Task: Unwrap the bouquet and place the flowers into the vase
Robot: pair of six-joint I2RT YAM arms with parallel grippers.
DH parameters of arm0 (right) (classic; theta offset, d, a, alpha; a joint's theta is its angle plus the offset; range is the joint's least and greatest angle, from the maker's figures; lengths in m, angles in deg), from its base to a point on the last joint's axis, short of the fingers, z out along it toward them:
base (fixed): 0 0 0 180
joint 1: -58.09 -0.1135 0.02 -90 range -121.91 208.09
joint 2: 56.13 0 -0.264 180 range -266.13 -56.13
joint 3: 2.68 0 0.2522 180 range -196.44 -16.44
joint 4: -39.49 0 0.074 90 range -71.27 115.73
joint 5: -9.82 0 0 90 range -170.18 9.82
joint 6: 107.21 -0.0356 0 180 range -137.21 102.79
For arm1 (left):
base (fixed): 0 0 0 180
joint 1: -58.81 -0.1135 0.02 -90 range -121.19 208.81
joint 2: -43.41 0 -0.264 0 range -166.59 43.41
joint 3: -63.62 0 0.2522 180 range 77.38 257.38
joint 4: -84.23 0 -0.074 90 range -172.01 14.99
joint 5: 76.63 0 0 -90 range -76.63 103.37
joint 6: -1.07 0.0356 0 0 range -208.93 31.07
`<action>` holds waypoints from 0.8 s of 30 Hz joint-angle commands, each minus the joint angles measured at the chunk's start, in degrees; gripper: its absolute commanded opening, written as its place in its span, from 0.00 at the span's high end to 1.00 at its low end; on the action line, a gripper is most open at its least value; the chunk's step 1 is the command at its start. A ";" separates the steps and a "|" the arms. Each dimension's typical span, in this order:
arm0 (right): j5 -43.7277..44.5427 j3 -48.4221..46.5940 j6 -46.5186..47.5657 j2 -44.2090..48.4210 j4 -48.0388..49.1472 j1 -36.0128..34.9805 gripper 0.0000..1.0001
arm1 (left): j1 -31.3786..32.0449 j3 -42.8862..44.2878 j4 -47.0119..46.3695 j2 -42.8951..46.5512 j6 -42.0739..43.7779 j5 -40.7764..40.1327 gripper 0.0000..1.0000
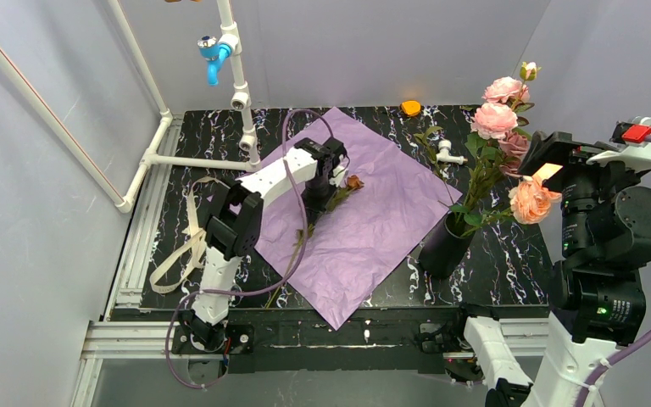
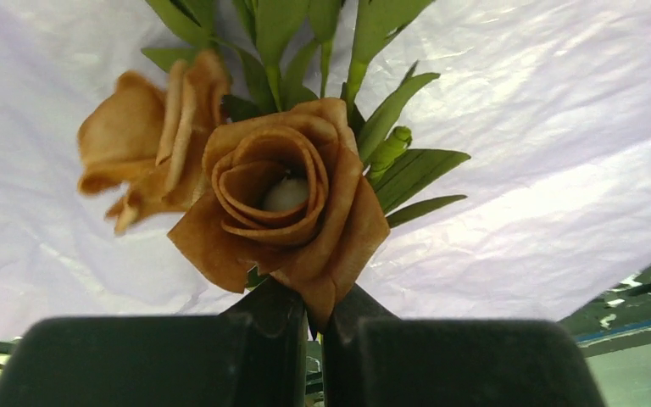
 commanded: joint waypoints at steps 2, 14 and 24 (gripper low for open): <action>0.42 -1.51 -0.18 1.10 1.96 0.28 0.00 | -2.02 3.43 -2.47 14.90 -0.51 1.44 1.00; -2.29 -2.35 -1.32 1.54 3.25 0.28 0.00 | -5.22 0.19 -31.67 40.20 -4.26 9.68 1.00; -5.15 -4.94 -2.40 0.82 4.63 0.28 0.00 | -4.95 7.80 -53.06 44.35 -13.40 28.45 1.00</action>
